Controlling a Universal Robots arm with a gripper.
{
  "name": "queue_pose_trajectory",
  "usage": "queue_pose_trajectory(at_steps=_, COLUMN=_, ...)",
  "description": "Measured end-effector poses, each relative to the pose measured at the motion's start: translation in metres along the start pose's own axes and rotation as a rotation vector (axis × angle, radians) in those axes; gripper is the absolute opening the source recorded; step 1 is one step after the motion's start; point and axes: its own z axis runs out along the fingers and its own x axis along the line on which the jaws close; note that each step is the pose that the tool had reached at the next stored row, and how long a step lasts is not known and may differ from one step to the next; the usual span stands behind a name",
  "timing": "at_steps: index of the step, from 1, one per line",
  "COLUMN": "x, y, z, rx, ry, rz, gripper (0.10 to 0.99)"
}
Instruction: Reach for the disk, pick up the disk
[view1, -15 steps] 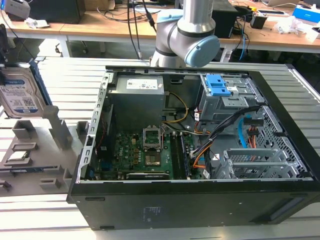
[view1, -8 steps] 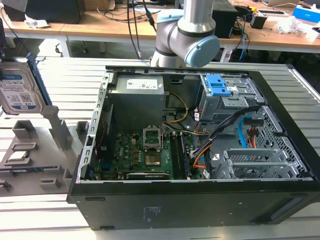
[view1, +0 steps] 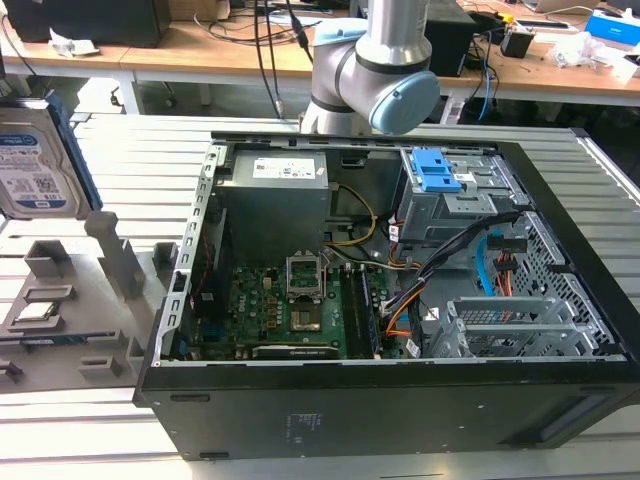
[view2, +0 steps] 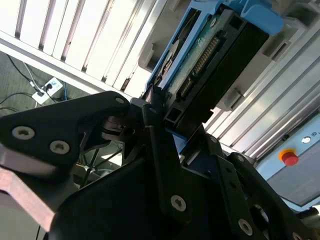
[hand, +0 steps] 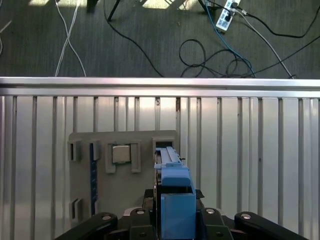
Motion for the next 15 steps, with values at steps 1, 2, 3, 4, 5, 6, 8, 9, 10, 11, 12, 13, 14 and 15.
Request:
queue_pose_trajectory(at_steps=1, x=0.0000, y=0.0000, z=-0.0019, rx=0.000, ry=0.0001, rz=0.000, gripper=0.365)
queue_pose_trajectory(at_steps=2, x=0.0000, y=0.0000, z=-0.0035, rx=0.000, ry=0.0000, rz=0.000, gripper=0.365)
queue_pose_trajectory(at_steps=3, x=0.0001, y=0.0001, z=-0.0047, rx=0.000, ry=0.0001, rz=0.000, gripper=0.365)
queue_pose_trajectory(at_steps=4, x=0.0001, y=0.0001, z=-0.0066, rx=0.000, ry=0.0000, rz=0.000, gripper=0.365)
queue_pose_trajectory(at_steps=5, x=0.0001, y=0.0001, z=-0.0078, rx=0.000, ry=0.0000, rz=0.000, gripper=0.365)
queue_pose_trajectory(at_steps=6, x=0.0001, y=0.0001, z=-0.0090, rx=-0.001, ry=0.0001, rz=0.000, gripper=0.365)
queue_pose_trajectory(at_steps=8, x=0.0002, y=0.0001, z=-0.0116, rx=-0.001, ry=0.0001, rz=0.000, gripper=0.365)
queue_pose_trajectory(at_steps=9, x=0.0002, y=0.0000, z=-0.0137, rx=-0.001, ry=0.0001, rz=0.000, gripper=0.365)
queue_pose_trajectory(at_steps=10, x=0.0002, y=0.0000, z=-0.0152, rx=-0.001, ry=0.0000, rz=0.000, gripper=0.365)
queue_pose_trajectory(at_steps=11, x=0.0003, y=0.0000, z=-0.0161, rx=-0.001, ry=0.0000, rz=0.000, gripper=0.365)
queue_pose_trajectory(at_steps=12, x=0.0003, y=-0.0001, z=-0.0175, rx=-0.002, ry=0.0000, rz=0.000, gripper=0.365)
queue_pose_trajectory(at_steps=13, x=0.0003, y=-0.0001, z=-0.0187, rx=-0.002, ry=0.0001, rz=0.000, gripper=0.365)
queue_pose_trajectory(at_steps=14, x=0.0004, y=-0.0001, z=-0.0206, rx=-0.002, ry=0.0000, rz=0.000, gripper=0.365)
queue_pose_trajectory(at_steps=15, x=0.0004, y=-0.0001, z=-0.0218, rx=-0.002, ry=0.0000, rz=0.000, gripper=0.365)
